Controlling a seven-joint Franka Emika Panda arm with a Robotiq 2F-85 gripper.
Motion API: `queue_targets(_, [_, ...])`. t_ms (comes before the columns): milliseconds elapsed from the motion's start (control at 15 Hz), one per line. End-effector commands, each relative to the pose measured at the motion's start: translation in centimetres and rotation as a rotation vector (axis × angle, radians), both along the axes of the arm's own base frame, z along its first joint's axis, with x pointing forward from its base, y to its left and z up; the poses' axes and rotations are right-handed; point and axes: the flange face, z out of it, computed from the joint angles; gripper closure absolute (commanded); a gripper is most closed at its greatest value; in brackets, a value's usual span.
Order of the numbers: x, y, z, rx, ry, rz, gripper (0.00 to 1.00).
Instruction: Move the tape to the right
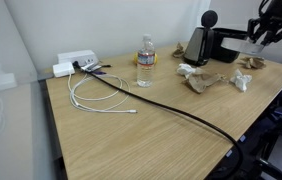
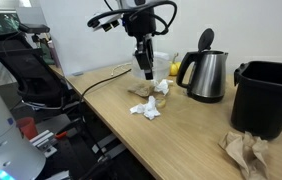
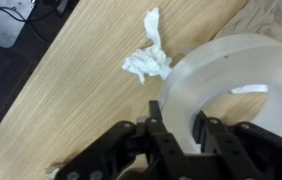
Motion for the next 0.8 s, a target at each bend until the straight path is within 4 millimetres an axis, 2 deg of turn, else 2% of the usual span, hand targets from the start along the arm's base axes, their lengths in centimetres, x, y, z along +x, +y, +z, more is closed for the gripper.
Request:
queue_targets(0, [-0.9,-4.6,-1.2,-0.045,-0.004,-0.193,0.92])
queue_targets(133, [-2.3,-7.3,-2.5,-0.072,0.023,-0.312,0.92])
queue_targets(400, [-4.8,-10.7,-5.7,-0.130,0.118,-0.515,0.92])
queue_targets(733, [-6.1,-11.3,-11.3,-0.080,0.251,-0.641,0.92])
